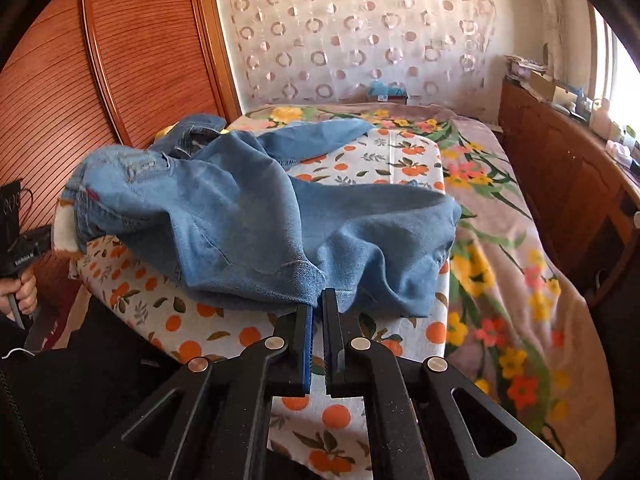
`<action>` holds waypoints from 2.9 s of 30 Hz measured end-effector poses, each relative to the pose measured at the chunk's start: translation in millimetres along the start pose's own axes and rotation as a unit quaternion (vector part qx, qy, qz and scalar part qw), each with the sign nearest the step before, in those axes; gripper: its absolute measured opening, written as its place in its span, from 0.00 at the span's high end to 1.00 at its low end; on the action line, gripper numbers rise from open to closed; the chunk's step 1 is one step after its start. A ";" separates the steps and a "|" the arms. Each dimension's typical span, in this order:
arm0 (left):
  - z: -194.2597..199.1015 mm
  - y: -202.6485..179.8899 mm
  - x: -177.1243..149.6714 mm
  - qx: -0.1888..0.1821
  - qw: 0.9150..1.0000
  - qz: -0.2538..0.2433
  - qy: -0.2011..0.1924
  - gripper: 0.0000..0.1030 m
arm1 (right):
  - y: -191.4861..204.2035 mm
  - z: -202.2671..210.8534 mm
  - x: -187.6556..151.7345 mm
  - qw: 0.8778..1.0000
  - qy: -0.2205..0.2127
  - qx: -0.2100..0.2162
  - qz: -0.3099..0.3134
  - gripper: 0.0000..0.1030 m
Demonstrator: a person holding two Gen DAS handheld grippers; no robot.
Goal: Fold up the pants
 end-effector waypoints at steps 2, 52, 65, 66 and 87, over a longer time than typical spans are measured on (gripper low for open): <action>-1.8 3.3 -6.7 0.006 1.000 0.004 0.004 0.83 | 9.3 1.4 3.8 1.000 -0.011 -0.009 0.003 0.86; -40.7 35.9 -17.1 0.028 0.998 0.028 0.056 0.56 | 32.3 -182.4 59.7 0.997 0.014 -0.073 -0.034 0.46; 39.6 99.8 4.4 0.063 0.989 0.119 -0.061 0.92 | 37.0 -174.0 50.1 0.997 0.000 -0.064 -0.039 0.46; 34.2 108.0 1.7 0.070 0.988 0.127 -0.051 0.92 | 36.9 -174.1 49.7 0.997 -0.001 -0.063 -0.039 0.46; -3.7 122.3 63.2 0.103 0.991 0.078 -0.027 0.51 | 23.8 -142.2 103.9 0.998 -0.023 -0.048 -0.017 0.46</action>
Point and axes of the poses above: each gripper's, at about its wrist camera, not at the fingertips, and z roughly against the way its jaws point, y to its left, x to its top, the point moved 5 cm from there along -z, roughly the way its jaws point, and after that the axes turned 11 degrees about y, right-handed, at the moved point
